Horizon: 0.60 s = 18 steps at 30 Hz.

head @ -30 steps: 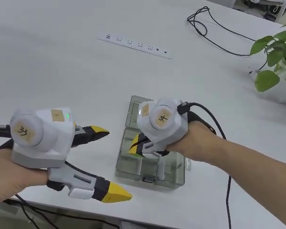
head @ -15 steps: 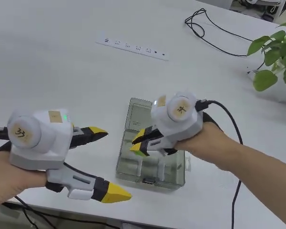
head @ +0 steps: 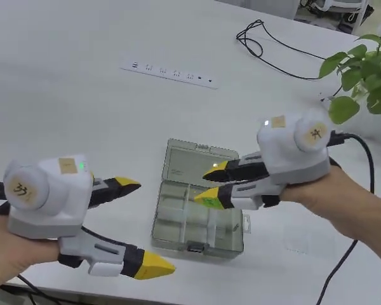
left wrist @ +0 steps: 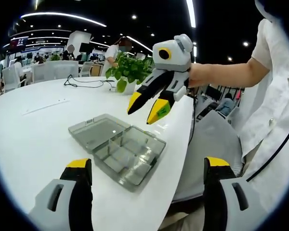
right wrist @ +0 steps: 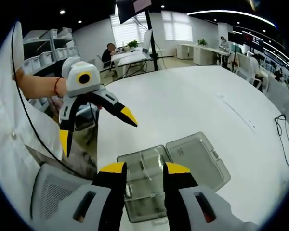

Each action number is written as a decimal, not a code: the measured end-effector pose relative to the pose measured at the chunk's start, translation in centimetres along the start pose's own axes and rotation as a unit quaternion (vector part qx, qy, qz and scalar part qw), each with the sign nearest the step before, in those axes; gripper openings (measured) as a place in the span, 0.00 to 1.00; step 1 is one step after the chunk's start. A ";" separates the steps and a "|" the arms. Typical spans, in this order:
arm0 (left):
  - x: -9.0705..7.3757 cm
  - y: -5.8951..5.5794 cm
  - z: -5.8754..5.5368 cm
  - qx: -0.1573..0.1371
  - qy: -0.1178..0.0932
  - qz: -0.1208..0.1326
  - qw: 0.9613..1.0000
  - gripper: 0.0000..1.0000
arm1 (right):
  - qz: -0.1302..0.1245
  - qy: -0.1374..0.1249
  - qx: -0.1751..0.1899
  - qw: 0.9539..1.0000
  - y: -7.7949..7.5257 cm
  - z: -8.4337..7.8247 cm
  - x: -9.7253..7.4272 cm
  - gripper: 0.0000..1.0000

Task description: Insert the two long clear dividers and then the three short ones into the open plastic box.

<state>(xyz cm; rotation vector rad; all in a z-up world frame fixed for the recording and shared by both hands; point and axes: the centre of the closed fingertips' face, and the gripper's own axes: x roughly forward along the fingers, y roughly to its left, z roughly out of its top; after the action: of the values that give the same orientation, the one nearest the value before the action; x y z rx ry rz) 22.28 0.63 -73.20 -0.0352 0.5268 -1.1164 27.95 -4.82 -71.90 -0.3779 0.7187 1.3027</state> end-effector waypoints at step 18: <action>0.2 -0.3 0.2 0.001 0.004 -0.006 1.000 1.00 | -0.054 0.052 0.040 0.996 -2.9 -8.5 -6.8 0.42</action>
<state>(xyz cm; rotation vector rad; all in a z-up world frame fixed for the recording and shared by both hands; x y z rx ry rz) 22.20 0.34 -73.00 -0.0316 0.5338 -1.1297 27.78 -15.88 -74.01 -0.4167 0.8254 1.1555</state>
